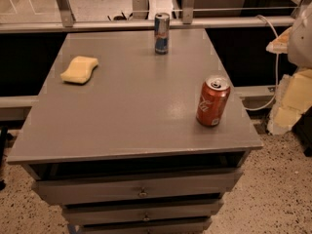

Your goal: Knock coke can over

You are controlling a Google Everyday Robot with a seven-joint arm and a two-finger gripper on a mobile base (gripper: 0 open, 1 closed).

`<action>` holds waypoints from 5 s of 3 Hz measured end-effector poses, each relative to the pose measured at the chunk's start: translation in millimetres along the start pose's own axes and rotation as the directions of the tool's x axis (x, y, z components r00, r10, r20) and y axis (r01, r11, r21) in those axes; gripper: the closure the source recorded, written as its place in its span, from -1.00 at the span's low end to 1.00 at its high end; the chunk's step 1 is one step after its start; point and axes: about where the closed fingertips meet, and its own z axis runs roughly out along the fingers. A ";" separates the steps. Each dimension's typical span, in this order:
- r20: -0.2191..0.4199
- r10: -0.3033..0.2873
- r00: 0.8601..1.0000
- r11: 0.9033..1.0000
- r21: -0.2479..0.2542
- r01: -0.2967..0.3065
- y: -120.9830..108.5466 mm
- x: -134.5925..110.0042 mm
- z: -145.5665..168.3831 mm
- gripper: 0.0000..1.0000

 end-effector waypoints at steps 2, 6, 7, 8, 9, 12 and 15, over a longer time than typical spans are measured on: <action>0.063 0.027 0.998 0.999 0.035 -0.029 -12.7 3.0 11.3 -1.00; 0.601 0.234 0.764 0.972 -0.145 -0.185 -21.0 -37.0 109.4 -1.00; 0.673 0.265 0.690 0.964 -0.208 -0.167 -8.3 -55.8 125.6 -1.00; 0.730 0.271 0.627 0.960 -0.250 -0.123 0.1 -83.2 134.8 -1.00; 0.773 0.250 0.583 0.962 -0.264 -0.062 4.7 -119.0 136.7 -1.00; 0.789 0.066 0.611 0.975 -0.180 0.127 6.2 -211.3 142.5 -1.00; 0.738 -0.078 0.670 0.935 -0.178 0.305 26.2 -231.3 171.7 -1.00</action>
Offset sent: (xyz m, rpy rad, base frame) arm 0.0450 -0.0167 -0.0286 0.1798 -0.1258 -0.0558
